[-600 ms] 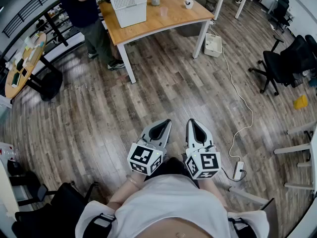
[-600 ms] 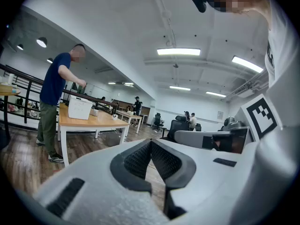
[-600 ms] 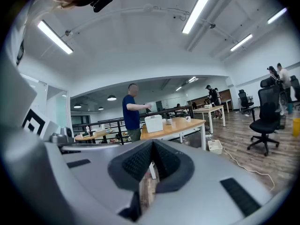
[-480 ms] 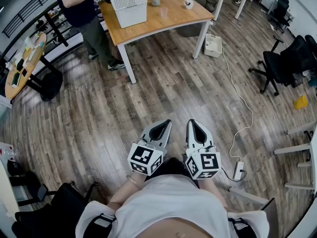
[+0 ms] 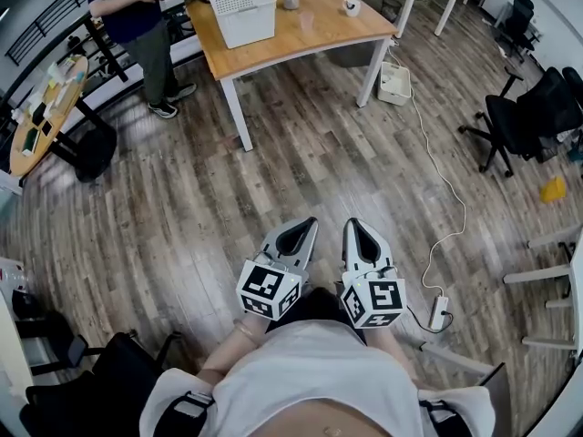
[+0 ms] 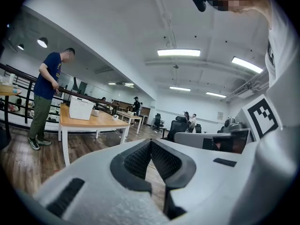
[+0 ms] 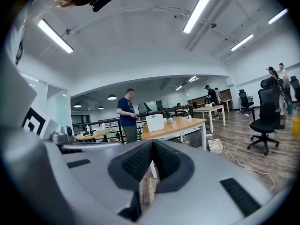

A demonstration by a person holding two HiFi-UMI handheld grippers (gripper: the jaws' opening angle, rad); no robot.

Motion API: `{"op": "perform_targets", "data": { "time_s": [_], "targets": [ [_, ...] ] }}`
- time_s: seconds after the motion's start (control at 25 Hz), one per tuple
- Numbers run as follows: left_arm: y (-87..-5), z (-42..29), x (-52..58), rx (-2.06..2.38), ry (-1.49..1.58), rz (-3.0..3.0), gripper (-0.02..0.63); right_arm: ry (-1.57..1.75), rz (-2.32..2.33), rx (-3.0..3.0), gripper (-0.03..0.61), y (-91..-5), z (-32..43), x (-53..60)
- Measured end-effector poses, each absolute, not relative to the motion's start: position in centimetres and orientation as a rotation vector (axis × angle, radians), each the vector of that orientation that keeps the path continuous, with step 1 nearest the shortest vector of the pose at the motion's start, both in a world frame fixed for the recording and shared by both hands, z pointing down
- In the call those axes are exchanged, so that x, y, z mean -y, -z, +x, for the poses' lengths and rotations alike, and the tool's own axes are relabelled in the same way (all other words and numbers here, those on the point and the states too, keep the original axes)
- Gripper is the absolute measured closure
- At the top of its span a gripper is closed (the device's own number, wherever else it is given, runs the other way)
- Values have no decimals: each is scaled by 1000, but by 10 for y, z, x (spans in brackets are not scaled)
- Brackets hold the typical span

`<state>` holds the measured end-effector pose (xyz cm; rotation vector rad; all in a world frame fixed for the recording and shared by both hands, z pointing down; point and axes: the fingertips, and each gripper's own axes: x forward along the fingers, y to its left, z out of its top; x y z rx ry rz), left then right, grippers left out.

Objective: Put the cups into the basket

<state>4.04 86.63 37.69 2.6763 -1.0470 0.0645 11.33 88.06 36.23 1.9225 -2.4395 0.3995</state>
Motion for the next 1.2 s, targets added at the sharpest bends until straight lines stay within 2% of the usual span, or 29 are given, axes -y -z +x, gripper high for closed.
{"op": "perform_targets", "data": {
  "time_s": [0.6, 1.2],
  "targets": [
    [-374, 8, -859, 1014, -54, 2701, 606, -360, 1943, 2449, 568, -359, 80, -874],
    [-370, -8, -832, 1026, -34, 2714, 606, -346, 2017, 2415, 568, -357, 91, -847]
  ]
}}
